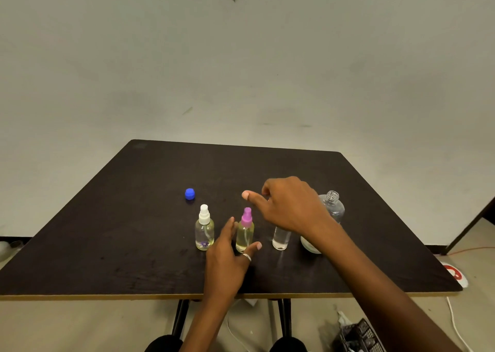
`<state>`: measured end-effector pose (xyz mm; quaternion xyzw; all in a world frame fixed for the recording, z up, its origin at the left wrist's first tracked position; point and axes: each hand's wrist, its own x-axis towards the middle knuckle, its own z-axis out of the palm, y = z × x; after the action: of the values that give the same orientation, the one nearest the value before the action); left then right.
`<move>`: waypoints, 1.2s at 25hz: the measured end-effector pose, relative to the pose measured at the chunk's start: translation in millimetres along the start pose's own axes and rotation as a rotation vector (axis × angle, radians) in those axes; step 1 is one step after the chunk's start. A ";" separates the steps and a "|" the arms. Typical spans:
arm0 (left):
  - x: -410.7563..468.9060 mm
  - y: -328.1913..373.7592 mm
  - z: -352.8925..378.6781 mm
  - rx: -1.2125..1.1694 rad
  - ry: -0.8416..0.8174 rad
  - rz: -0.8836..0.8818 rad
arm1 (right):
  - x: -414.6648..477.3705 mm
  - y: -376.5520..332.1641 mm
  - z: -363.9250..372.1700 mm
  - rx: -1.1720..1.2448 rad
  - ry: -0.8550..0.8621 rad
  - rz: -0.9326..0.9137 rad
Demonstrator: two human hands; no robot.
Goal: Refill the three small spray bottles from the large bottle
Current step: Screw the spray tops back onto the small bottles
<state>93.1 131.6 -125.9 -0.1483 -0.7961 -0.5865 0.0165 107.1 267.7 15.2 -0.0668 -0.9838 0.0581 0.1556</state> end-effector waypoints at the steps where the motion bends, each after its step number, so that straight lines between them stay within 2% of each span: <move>1: -3.1 2.1 -0.1 0.015 0.005 -0.024 | 2.8 4.8 -7.2 0.011 0.005 0.011; 3: -18.8 6.7 1.7 0.059 0.107 -0.031 | 9.2 16.1 -18.9 0.013 0.014 0.024; 5: -42.4 11.8 6.3 0.108 0.248 0.110 | 17.9 27.1 -25.0 0.012 0.030 0.030; 8: -62.0 24.5 27.9 0.148 0.215 0.292 | 37.7 39.5 -20.9 0.031 -0.007 0.020; 13: -33.4 43.2 61.9 0.054 0.005 0.123 | 72.7 50.0 17.5 -0.020 -0.181 0.042; 17: -14.4 44.1 77.7 0.009 0.006 0.017 | 92.0 57.4 55.4 -0.074 -0.261 0.124; 24: -9.6 34.2 78.5 0.081 0.014 0.034 | 103.8 65.5 87.5 -0.115 -0.412 0.179; 30: -11.3 28.5 68.8 0.064 0.003 0.052 | 100.8 63.3 95.7 -0.128 -0.424 0.167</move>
<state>121.4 201.5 -123.1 -0.1675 -0.8104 -0.5601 0.0377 -10.7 336.1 -53.7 -0.1439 -0.9873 0.0209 -0.0646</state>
